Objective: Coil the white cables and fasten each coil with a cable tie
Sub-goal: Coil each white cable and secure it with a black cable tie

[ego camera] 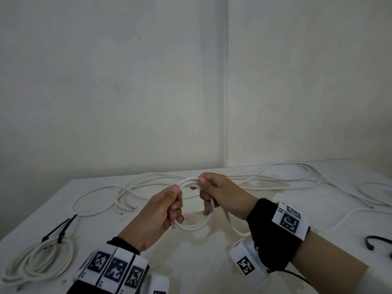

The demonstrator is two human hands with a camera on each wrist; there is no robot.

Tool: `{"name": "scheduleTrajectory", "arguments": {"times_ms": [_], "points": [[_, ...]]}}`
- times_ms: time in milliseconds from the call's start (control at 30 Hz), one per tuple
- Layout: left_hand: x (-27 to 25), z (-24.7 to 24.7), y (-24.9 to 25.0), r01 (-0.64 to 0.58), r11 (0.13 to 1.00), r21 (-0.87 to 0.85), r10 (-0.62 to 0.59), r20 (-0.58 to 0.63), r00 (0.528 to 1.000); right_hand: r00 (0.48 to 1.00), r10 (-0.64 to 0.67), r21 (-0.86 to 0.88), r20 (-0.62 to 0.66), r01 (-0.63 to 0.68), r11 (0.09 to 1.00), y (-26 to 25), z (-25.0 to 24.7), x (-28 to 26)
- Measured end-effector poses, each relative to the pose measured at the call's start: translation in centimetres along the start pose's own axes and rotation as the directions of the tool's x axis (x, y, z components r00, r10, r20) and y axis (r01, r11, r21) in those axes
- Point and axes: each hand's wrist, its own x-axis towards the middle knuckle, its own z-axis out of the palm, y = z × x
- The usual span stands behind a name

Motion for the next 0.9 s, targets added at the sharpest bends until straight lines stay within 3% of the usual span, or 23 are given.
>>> {"name": "scheduleTrajectory", "arguments": {"times_ms": [167, 367, 533, 633, 833, 900], "points": [[-0.1, 0.5, 0.0, 0.014, 0.995, -0.098, -0.009, 0.045, 0.999, 0.999, -0.006, 0.044, -0.050, 0.008, 0.999, -0.4, 0.1, 0.3], [-0.5, 0.2, 0.1, 0.016, 0.995, -0.101, -0.007, 0.096, 0.995, 1.000, -0.010, 0.053, 0.008, 0.010, 0.999, -0.9, -0.8, -0.1], [-0.4, 0.6, 0.3, 0.054, 0.996, -0.069, -0.045, 0.123, 0.991, 0.998, -0.063, -0.092, -0.007, 0.062, 0.994, -0.9, -0.6, -0.2], [-0.1, 1.4, 0.1, 0.042, 0.997, -0.070, -0.035, 0.090, 0.995, 0.997, -0.070, -0.115, -0.033, 0.066, 0.991, -1.0, -0.9, 0.0], [0.7, 0.6, 0.1, 0.004, 0.974, -0.228, -0.011, -0.029, 1.000, 0.997, -0.057, -0.093, -0.047, 0.052, 0.994, 0.9, -1.4, -0.4], [0.9, -0.3, 0.1, -0.015, 0.953, -0.303, -0.010, -0.082, 0.997, 0.996, -0.048, -0.160, -0.069, 0.036, 0.986, 2.1, -1.5, -0.8]]}}
